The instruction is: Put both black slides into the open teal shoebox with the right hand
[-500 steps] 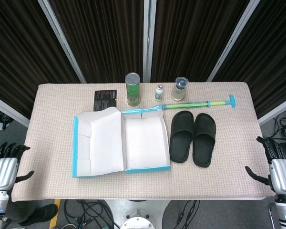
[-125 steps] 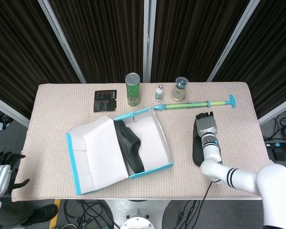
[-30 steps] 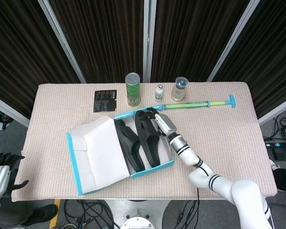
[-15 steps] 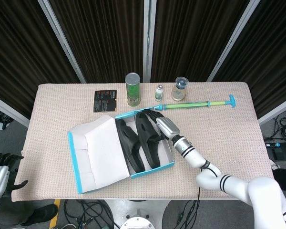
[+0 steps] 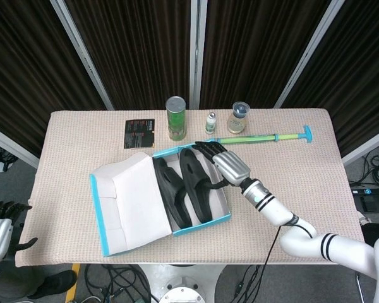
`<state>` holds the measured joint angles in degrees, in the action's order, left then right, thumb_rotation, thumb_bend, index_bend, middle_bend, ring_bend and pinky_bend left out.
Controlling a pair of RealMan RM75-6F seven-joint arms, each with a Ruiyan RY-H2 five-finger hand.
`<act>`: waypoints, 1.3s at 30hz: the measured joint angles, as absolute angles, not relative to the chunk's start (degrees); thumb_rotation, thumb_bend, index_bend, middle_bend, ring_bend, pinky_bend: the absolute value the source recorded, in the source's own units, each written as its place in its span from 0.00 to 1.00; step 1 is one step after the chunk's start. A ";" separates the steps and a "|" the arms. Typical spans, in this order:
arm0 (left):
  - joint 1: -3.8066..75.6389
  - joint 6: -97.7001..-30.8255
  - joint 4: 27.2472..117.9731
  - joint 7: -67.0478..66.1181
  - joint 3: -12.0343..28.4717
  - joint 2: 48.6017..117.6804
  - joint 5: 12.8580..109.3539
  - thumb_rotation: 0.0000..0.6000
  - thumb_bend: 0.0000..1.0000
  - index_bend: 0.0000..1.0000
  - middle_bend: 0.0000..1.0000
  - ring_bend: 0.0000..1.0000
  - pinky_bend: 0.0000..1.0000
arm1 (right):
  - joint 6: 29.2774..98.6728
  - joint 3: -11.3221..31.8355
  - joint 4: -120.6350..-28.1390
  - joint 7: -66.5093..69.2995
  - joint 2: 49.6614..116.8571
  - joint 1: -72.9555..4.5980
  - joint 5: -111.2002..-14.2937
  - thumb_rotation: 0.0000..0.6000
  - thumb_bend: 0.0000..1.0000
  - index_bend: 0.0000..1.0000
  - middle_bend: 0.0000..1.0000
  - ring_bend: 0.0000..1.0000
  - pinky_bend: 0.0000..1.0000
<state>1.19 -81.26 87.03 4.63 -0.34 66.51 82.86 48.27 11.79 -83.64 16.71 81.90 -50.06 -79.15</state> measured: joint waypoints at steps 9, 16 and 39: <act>0.61 -81.81 87.36 4.64 -0.53 66.30 82.65 1.00 0.06 0.27 0.21 0.11 0.08 | 43.19 10.09 -88.41 9.30 80.65 -51.54 -76.52 1.00 0.36 0.00 0.23 0.00 0.00; 0.49 -81.83 87.16 4.84 -0.63 66.46 82.70 1.00 0.06 0.27 0.21 0.11 0.08 | 42.30 9.85 -87.49 6.95 81.75 -52.11 -74.69 1.00 0.36 0.00 0.25 0.01 0.00; 0.81 -81.17 86.38 5.45 -0.55 66.92 82.74 1.00 0.06 0.27 0.21 0.11 0.08 | 39.90 7.50 -82.97 0.93 86.00 -52.12 -70.09 1.00 0.36 0.00 0.24 0.01 0.00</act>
<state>0.81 -81.17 86.38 5.45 -0.55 66.92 82.74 39.90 7.50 -82.97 0.93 86.00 -52.12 -70.09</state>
